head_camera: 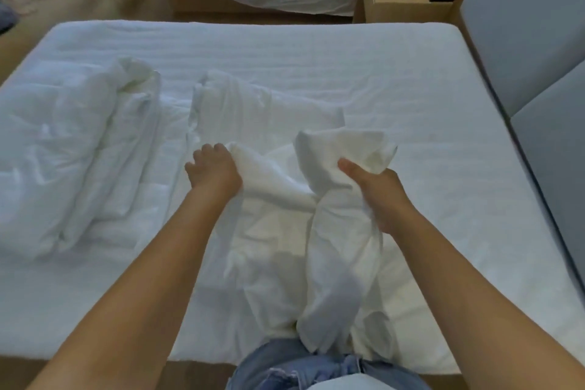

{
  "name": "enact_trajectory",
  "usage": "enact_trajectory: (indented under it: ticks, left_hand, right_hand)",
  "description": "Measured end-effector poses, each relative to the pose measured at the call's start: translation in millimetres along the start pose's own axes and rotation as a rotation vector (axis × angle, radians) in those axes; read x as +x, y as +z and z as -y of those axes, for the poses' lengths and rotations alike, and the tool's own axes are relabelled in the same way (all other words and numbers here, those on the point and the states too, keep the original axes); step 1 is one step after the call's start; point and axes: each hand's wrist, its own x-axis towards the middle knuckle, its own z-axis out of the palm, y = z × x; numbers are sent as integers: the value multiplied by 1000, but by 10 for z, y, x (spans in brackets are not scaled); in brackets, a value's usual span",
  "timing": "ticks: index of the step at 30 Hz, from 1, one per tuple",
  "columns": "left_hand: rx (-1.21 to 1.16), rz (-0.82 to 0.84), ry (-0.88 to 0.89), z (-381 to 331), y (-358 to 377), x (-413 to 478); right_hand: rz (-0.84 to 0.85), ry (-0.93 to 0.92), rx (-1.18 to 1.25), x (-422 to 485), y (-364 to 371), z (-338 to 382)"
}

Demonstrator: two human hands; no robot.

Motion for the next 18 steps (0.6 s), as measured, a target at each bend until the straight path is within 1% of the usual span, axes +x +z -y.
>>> enact_trajectory:
  ticks: [2, 4, 5, 6, 7, 8, 9, 10, 11, 13, 14, 16, 18]
  left_hand:
    - [-70, -111, 116, -222, 106, -92]
    - [-152, -231, 334, -422, 210, -214]
    - [-184, -236, 478, -499, 277, -277]
    - [-263, -187, 603, -563, 334, -327]
    - [-389, -68, 664, -635, 357, -370]
    - [-529, 79, 665, -723, 348, -387]
    - [-647, 181, 641, -817, 346, -366]
    - [-686, 218, 634, -929, 340, -336]
    - [-655, 207, 662, -1052, 341, -317]
    - [-517, 158, 743, -1325, 359, -351]
    - [-494, 154, 771, -1475, 385, -403]
    - [-551, 193, 797, -1763, 446, -549]
    - [-663, 212, 808, -2056, 487, -713]
  right_hand:
    - [-1, 21, -23, 25, 31, -54]
    - [-15, 31, -43, 22, 66, -130]
    - [-15, 40, -41, 15, 49, -165]
    - [3, 59, -36, 4, 12, -191]
    - [37, 92, -34, -5, -43, -203]
    - [71, 130, -21, -10, -110, -207]
    - [81, 165, 8, -9, -187, -205]
    - [52, 184, 51, 3, -271, -202]
    - [-16, 187, 100, 17, -360, -196]
    - [-188, 163, 163, 35, -543, -211]
    - [-251, 149, 183, 29, -635, -243]
    - [-307, 92, 241, 15, -835, -327]
    - [-285, -42, 385, -7, -1089, -410]
